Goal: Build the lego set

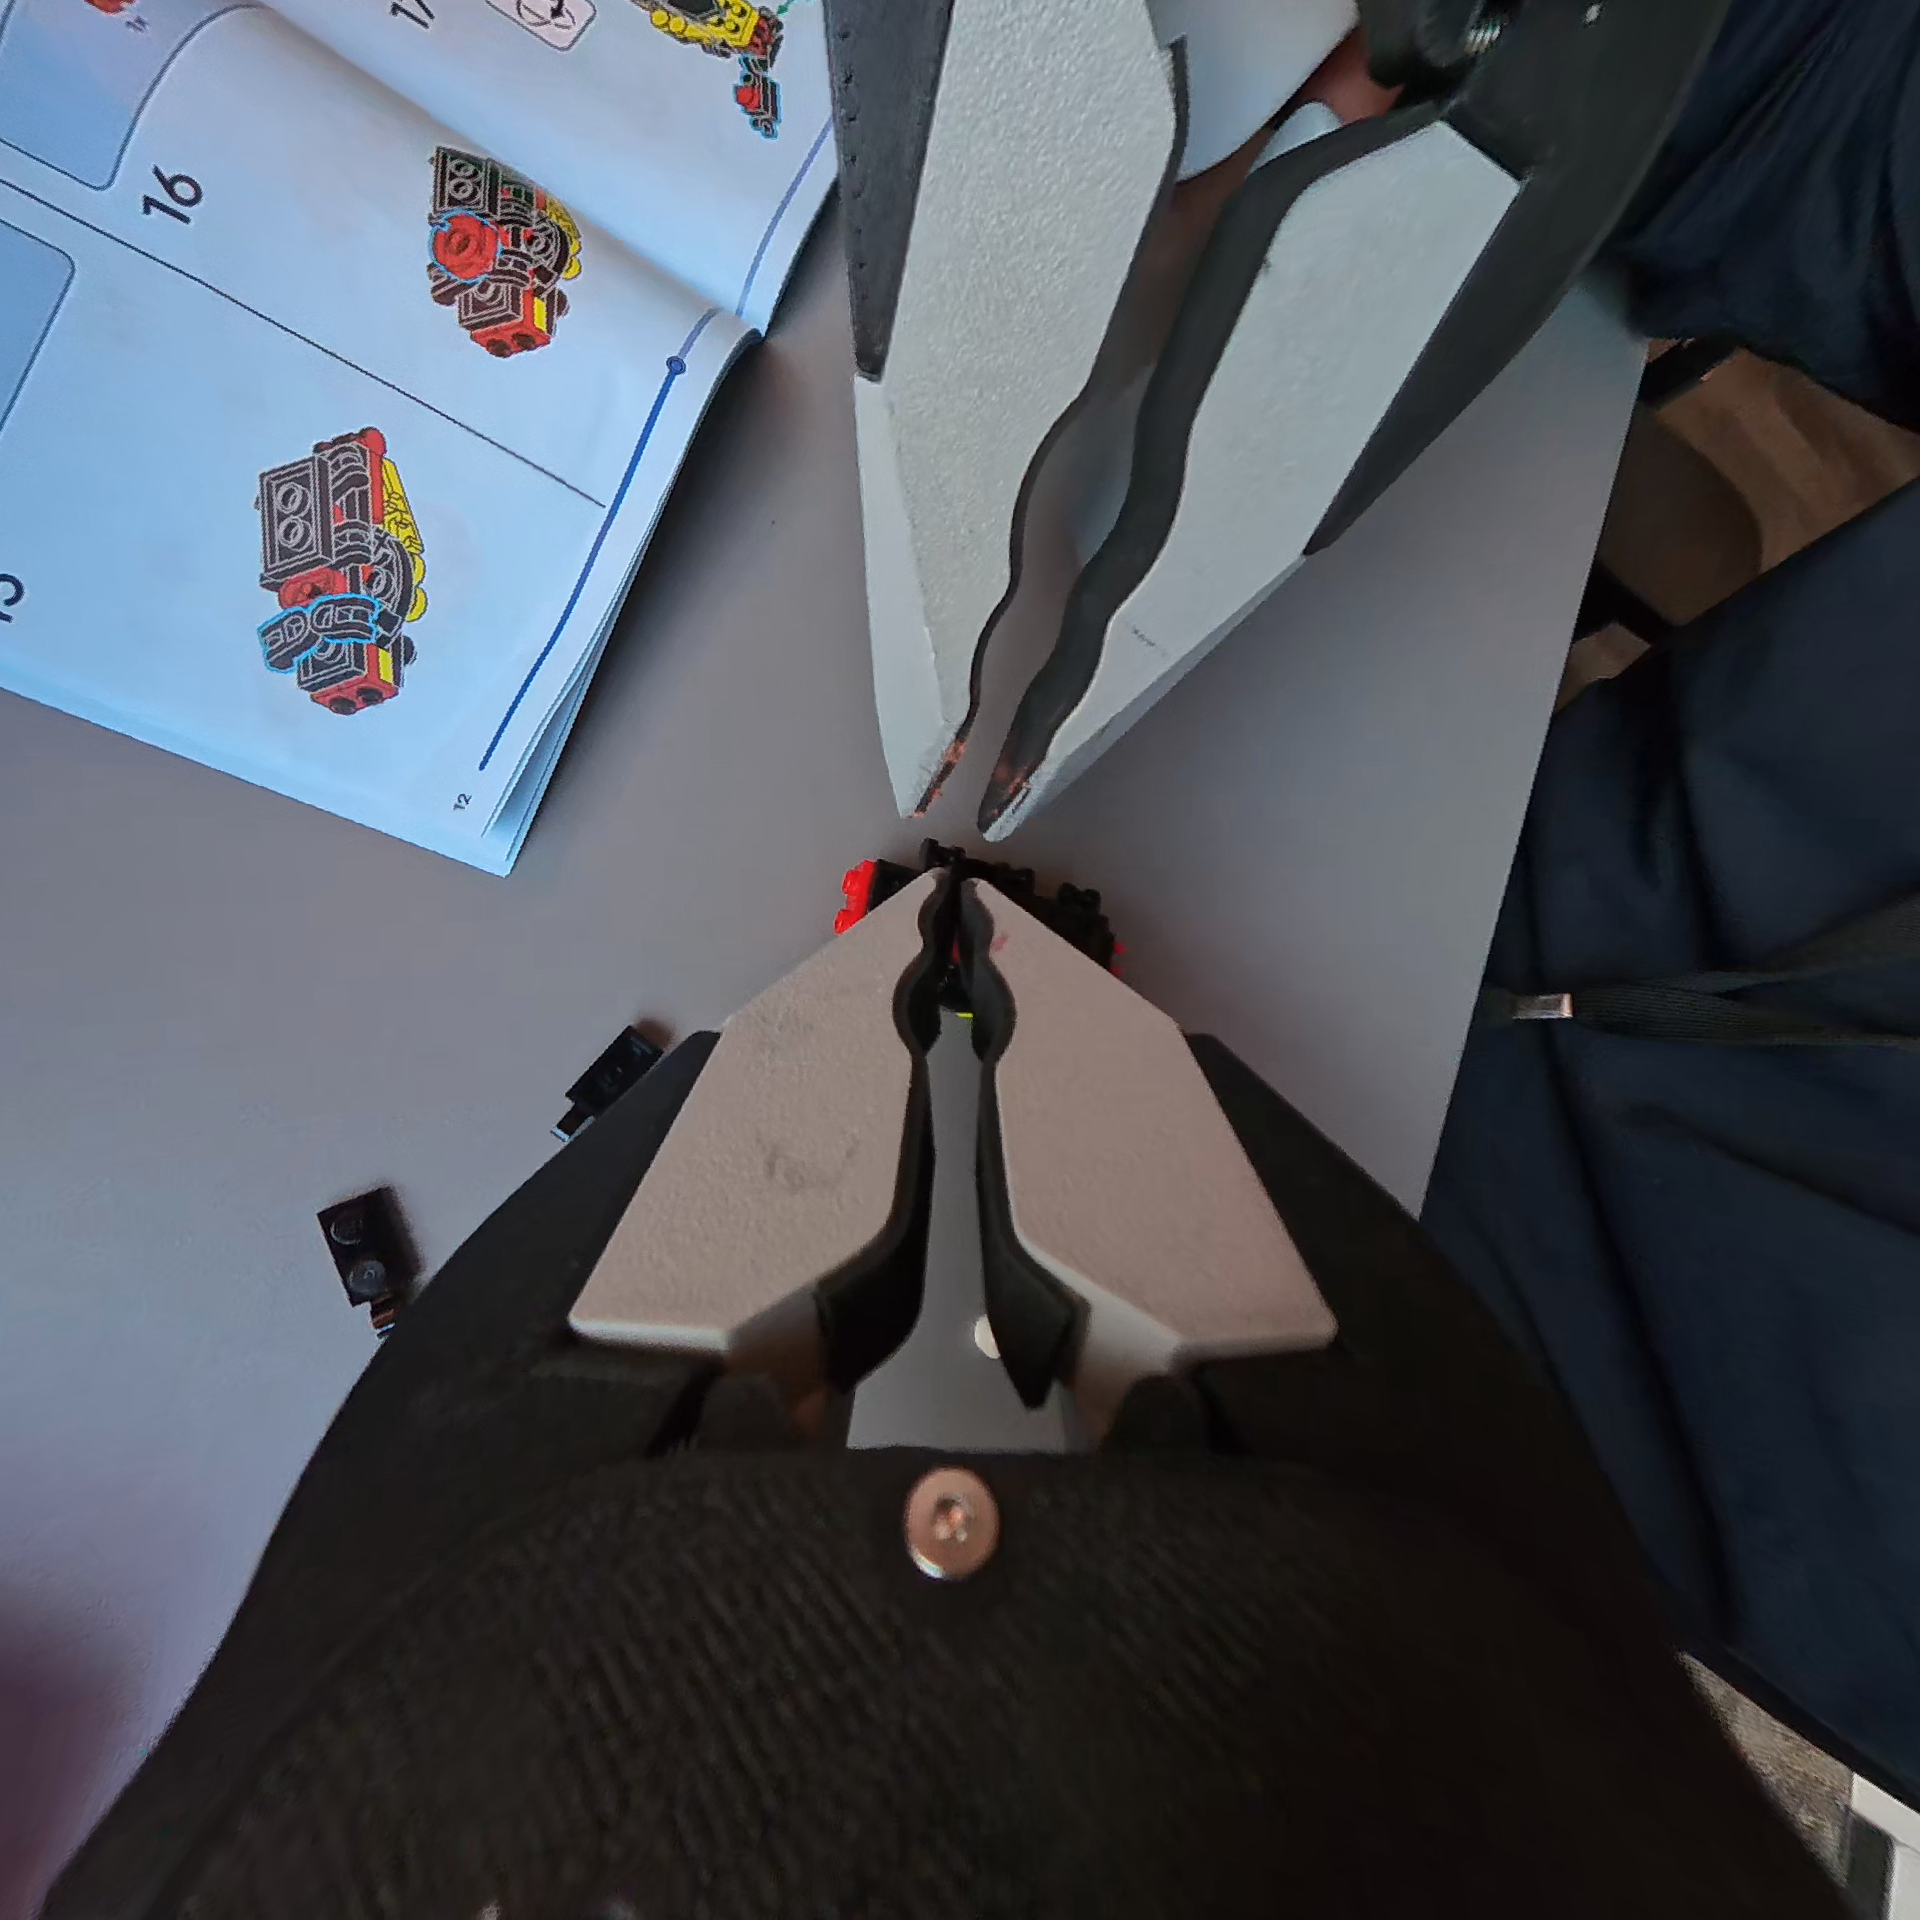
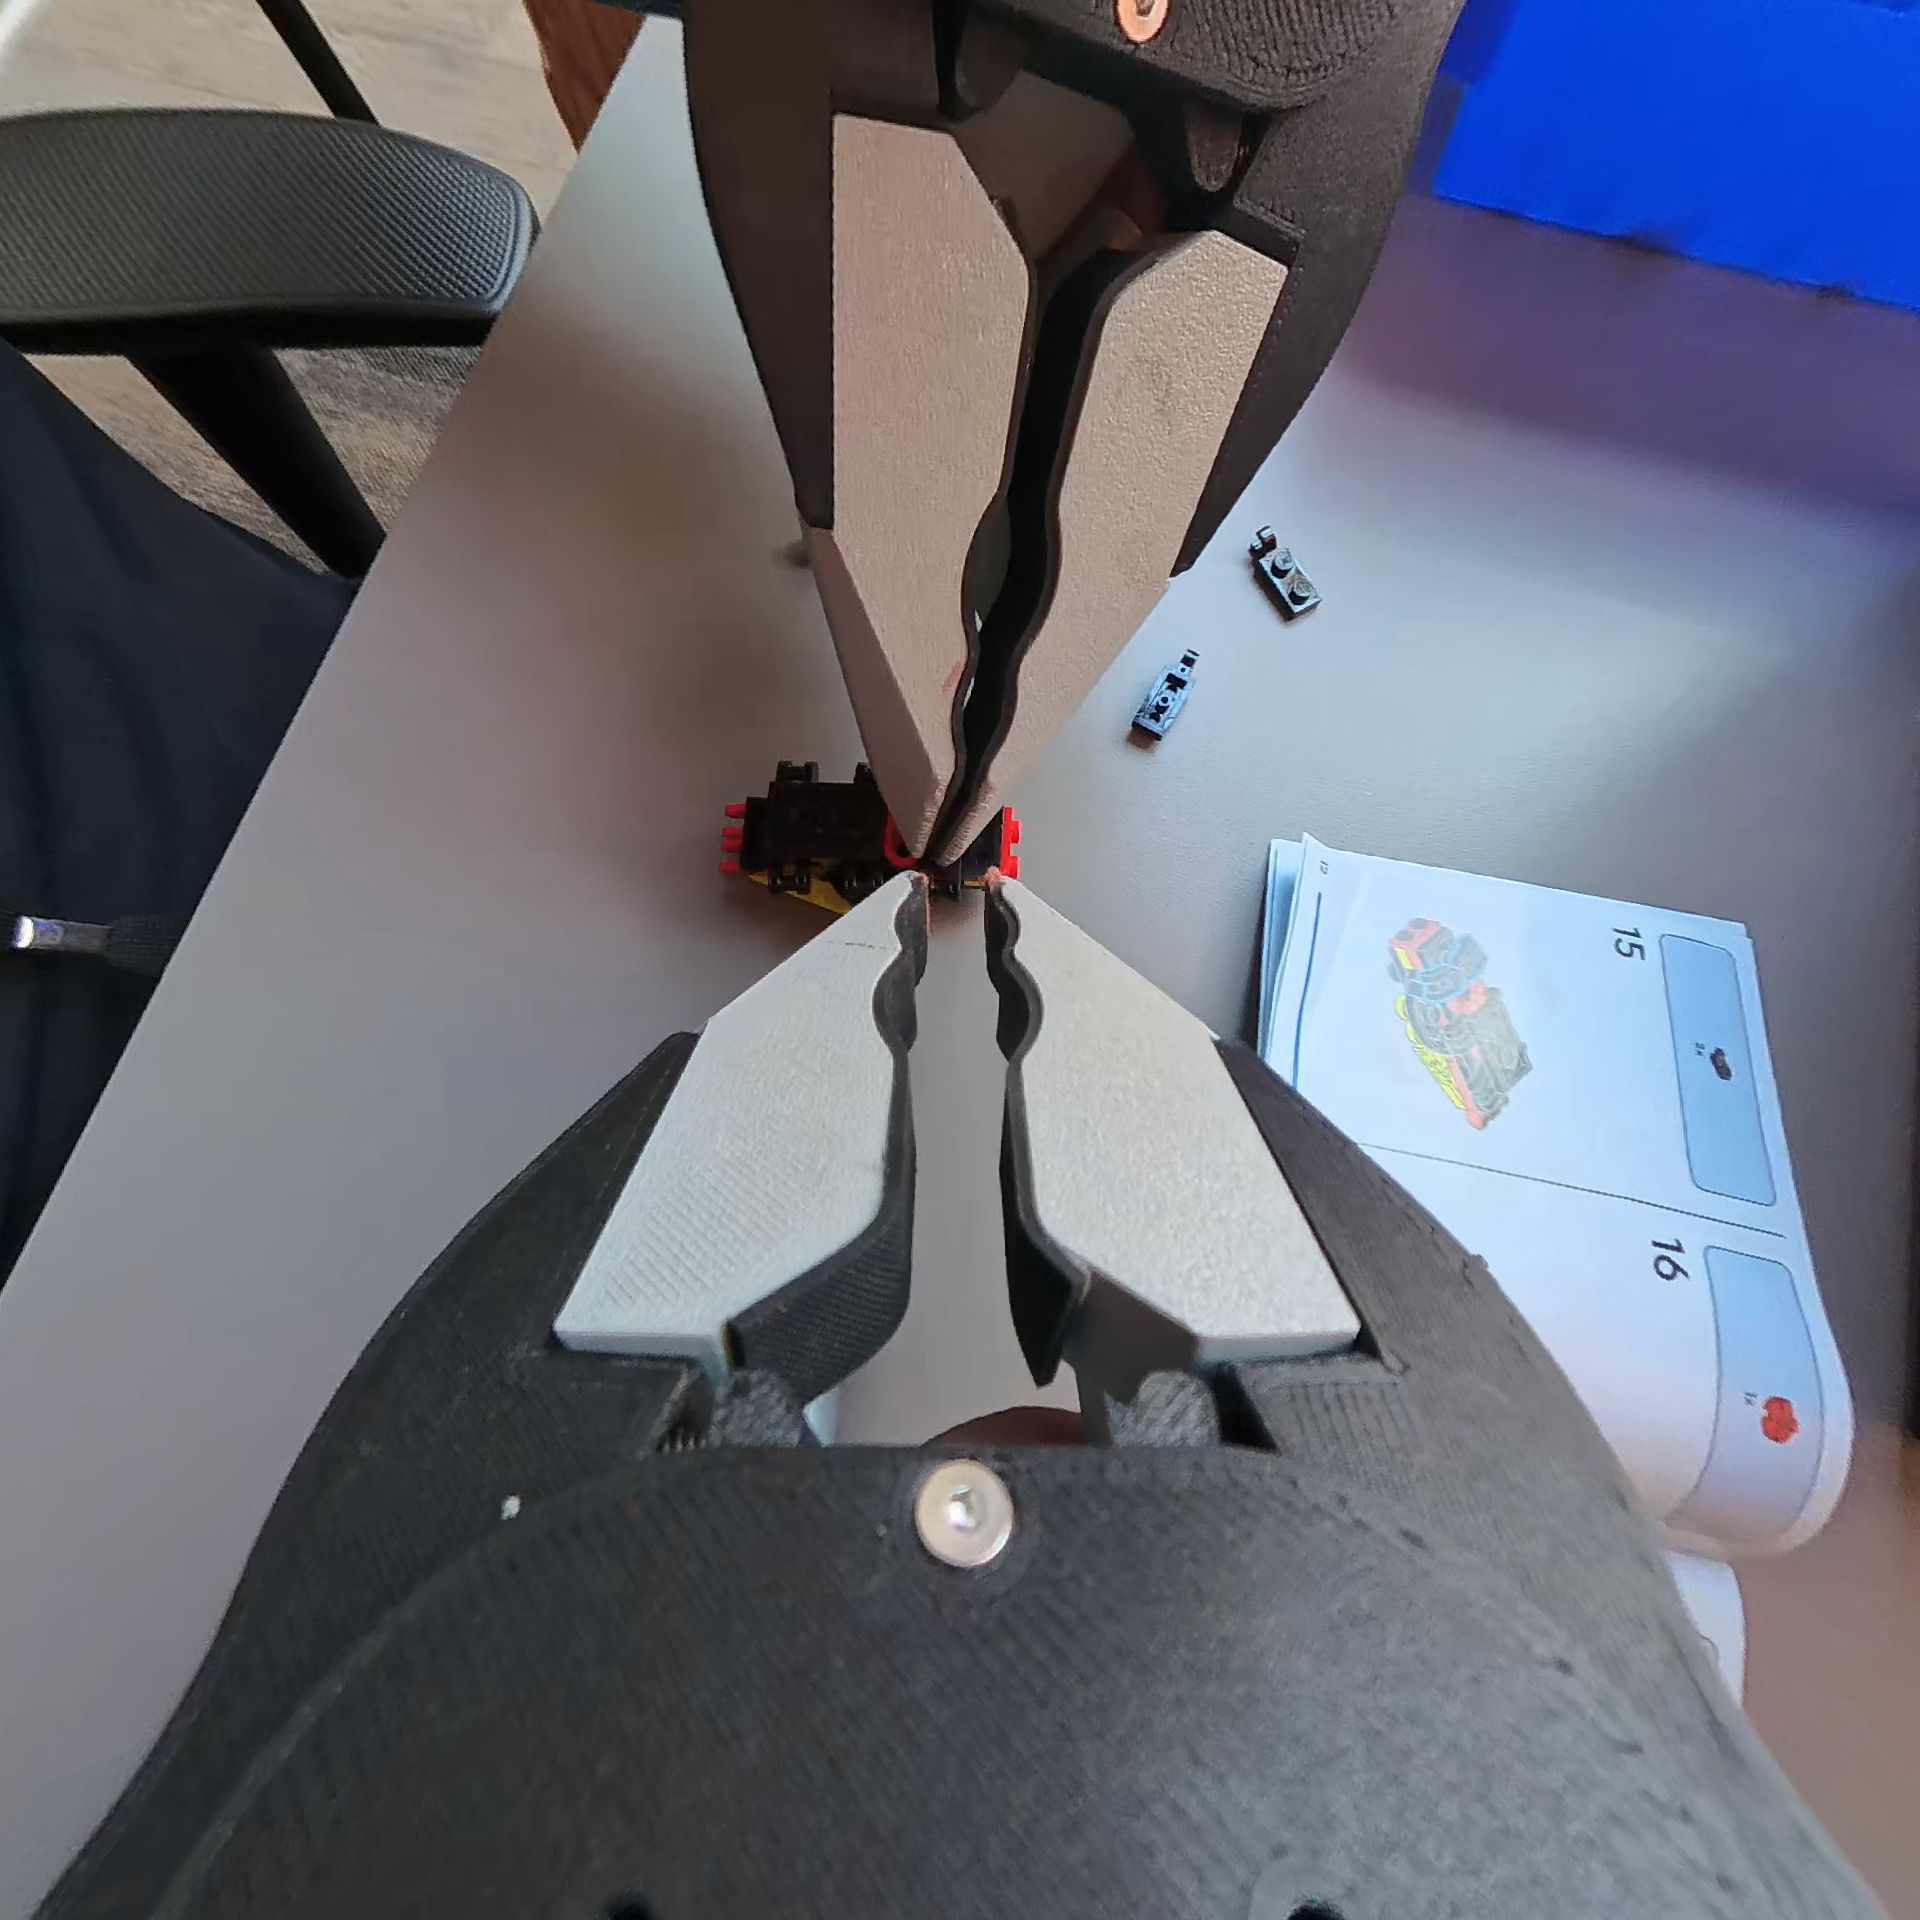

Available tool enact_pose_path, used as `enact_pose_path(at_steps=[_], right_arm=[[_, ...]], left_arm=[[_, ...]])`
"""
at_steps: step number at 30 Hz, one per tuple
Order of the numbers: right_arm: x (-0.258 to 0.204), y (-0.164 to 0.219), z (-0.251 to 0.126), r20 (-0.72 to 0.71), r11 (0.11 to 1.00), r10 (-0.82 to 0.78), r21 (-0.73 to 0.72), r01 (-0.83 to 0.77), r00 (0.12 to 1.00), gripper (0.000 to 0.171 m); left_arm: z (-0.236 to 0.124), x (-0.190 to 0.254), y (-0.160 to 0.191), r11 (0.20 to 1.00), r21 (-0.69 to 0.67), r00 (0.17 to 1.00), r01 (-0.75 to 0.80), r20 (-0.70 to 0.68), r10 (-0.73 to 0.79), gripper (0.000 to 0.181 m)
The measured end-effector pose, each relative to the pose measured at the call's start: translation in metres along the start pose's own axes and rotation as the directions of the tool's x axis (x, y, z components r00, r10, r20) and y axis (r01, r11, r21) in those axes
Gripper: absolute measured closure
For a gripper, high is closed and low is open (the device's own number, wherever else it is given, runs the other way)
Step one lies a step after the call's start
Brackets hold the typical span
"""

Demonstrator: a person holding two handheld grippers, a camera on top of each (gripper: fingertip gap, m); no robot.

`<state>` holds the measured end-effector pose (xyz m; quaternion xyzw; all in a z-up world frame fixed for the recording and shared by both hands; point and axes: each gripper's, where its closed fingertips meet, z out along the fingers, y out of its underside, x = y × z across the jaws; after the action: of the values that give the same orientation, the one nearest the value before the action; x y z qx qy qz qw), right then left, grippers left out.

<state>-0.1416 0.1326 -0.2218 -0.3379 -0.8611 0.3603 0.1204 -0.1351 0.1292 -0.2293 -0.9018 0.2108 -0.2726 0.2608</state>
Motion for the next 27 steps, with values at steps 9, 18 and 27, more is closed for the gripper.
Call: enact_pose_path(at_steps=[9, 18, 27], right_arm=[[-0.001, 0.001, 0.001, 0.013, 1.0, 0.004, 0.004, -0.004, 1.0, 0.163], [0.005, -0.001, -0.008, 0.0, 0.999, 0.023, 0.031, -0.023, 1.0, 0.161], [-0.009, -0.005, 0.002, 0.142, 0.993, 0.063, 0.09, -0.077, 0.988, 0.135]], left_arm=[[-0.004, 0.002, -0.002, 0.998, 0.061, 0.999, 0.021, -0.051, -0.018, 0.181], [-0.039, -0.002, -0.006, 0.991, 0.136, 0.998, -0.017, 0.07, 0.008, 0.181], [-0.02, 0.026, 0.026, 0.986, 0.165, 0.998, 0.033, 0.053, -0.042, 0.181]])
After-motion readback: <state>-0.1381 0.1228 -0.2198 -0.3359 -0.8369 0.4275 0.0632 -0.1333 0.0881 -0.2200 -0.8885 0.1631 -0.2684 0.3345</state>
